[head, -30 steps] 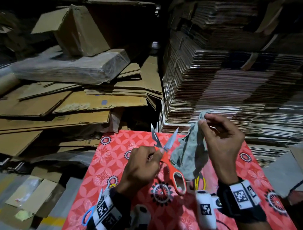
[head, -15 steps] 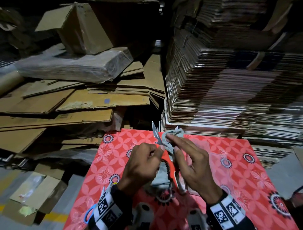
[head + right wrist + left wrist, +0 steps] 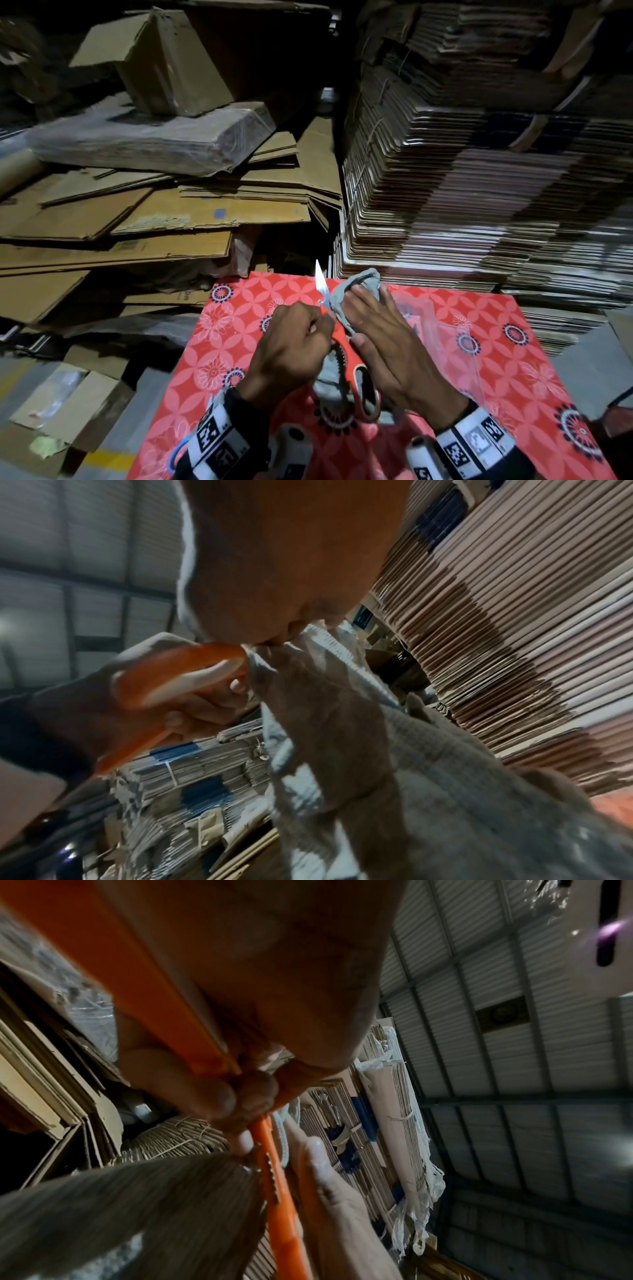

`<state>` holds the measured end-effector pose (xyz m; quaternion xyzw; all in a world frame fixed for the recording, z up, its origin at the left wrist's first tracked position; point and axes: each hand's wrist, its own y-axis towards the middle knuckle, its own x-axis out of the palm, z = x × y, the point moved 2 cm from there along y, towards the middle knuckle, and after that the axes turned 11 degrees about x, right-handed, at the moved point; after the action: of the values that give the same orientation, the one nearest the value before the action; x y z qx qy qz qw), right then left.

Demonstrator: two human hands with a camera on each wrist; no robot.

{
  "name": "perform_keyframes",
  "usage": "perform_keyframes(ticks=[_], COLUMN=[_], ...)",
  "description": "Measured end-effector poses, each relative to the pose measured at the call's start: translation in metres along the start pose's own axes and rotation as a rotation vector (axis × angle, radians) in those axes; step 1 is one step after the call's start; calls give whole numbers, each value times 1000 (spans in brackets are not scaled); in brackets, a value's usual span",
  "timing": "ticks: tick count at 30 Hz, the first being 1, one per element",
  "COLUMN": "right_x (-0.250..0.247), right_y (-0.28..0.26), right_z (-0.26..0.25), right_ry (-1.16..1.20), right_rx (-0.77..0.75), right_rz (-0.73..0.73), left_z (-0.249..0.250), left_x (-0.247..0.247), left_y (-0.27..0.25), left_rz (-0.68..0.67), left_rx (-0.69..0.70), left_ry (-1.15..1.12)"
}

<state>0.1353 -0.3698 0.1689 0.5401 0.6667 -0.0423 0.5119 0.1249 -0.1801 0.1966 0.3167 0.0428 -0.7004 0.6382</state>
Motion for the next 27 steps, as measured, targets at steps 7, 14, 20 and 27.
perform_keyframes(ticks=[7,14,20,27], right_x=[-1,-6,-14,-24], right_y=[7,14,20,35], right_z=[13,25,35,52], right_ry=[-154,-304,-342,-300], right_rx=[-105,-281,-446,-474], right_rz=[41,120,211,223], left_z=[2,2,2,4], left_x=[-1,-3,6,6], left_y=[3,1,0,-1], left_rz=[-23,-87,-120,-94], left_rx=[11,-84,-153,-171], left_ry=[69,-89,-151,-192])
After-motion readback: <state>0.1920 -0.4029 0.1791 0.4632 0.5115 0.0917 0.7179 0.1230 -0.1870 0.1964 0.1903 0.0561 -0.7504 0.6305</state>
